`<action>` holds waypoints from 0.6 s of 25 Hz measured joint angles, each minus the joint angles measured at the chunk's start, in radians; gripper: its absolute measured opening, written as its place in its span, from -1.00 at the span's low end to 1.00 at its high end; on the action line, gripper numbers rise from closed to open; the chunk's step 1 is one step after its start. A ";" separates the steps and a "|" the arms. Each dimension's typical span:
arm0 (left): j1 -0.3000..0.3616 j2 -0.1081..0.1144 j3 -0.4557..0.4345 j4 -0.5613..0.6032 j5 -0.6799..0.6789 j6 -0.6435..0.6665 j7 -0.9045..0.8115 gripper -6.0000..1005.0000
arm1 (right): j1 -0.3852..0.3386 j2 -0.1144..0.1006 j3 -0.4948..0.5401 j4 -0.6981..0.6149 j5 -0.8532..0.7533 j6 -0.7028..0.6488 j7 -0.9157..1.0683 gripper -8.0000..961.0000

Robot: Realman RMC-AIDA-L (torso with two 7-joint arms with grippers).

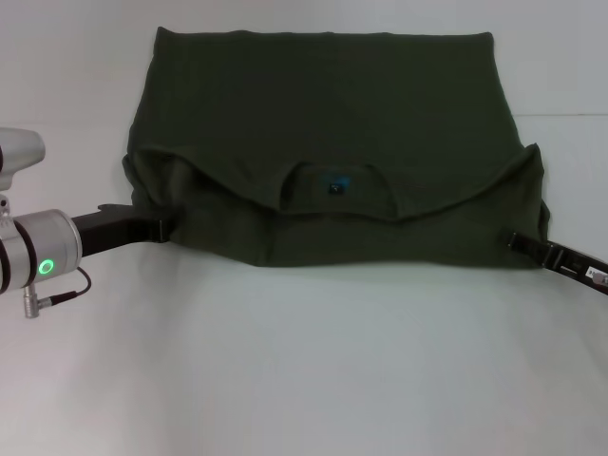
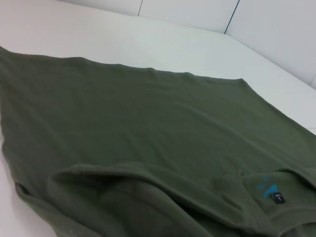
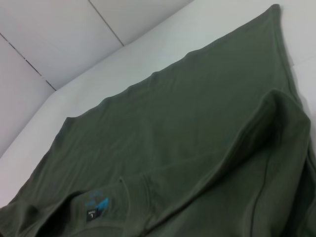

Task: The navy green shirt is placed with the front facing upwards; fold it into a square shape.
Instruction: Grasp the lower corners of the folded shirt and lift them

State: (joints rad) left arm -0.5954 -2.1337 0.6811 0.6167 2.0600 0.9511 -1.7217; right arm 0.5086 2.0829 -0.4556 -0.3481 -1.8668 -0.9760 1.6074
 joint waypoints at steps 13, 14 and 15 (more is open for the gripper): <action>0.004 0.000 0.000 0.000 0.000 0.002 0.004 -0.92 | -0.002 -0.005 -0.023 0.000 -0.002 0.007 0.003 -0.45; 0.004 -0.001 0.000 0.000 0.000 0.002 0.005 -0.92 | -0.003 -0.006 -0.023 0.000 -0.002 0.007 0.004 -0.48; 0.004 -0.001 0.000 0.000 0.000 0.003 0.005 -0.92 | -0.003 -0.006 -0.023 0.000 -0.002 0.007 0.004 -0.52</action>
State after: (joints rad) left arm -0.5917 -2.1348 0.6811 0.6167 2.0601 0.9542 -1.7168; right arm 0.5057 2.0769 -0.4786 -0.3483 -1.8684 -0.9693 1.6117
